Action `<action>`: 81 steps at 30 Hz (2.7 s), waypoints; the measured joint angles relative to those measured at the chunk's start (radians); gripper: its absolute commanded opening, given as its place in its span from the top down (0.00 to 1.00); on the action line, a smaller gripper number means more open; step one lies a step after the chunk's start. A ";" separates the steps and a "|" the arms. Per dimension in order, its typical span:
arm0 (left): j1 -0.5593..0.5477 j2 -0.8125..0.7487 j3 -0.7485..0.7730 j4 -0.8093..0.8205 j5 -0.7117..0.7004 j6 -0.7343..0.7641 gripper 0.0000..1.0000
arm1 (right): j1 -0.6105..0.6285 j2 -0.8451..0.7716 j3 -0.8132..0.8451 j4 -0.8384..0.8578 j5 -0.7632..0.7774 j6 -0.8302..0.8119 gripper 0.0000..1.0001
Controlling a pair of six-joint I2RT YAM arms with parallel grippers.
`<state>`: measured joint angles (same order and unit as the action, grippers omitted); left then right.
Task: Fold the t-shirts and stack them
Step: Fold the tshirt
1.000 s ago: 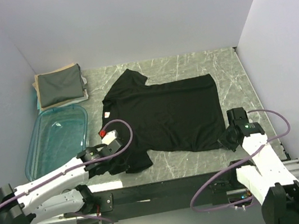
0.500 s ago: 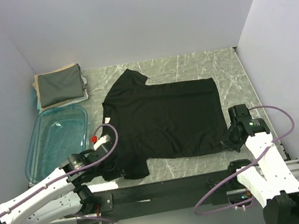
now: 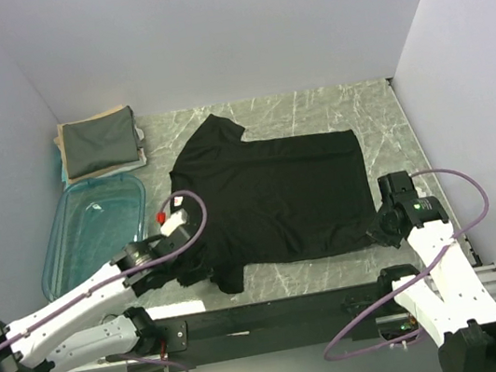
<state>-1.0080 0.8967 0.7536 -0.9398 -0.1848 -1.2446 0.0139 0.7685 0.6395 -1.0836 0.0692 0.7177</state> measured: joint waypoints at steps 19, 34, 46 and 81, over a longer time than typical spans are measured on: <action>0.301 0.262 0.256 0.142 -0.096 0.221 0.99 | 0.010 0.157 0.117 0.182 0.001 -0.073 1.00; 0.420 0.513 0.418 0.232 -0.123 0.344 0.99 | 0.010 0.299 0.208 0.356 -0.012 -0.088 1.00; 0.464 0.606 0.456 0.359 -0.155 0.395 0.99 | 0.010 0.426 0.260 0.442 -0.011 -0.102 1.00; 0.599 0.845 0.503 0.436 -0.069 0.463 0.01 | 0.032 0.718 0.339 0.618 0.047 -0.167 0.23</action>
<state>-0.4091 1.7412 1.2568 -0.5034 -0.2535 -0.7815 0.0463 1.4864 0.9787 -0.4652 0.1158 0.5507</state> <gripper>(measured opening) 0.994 0.770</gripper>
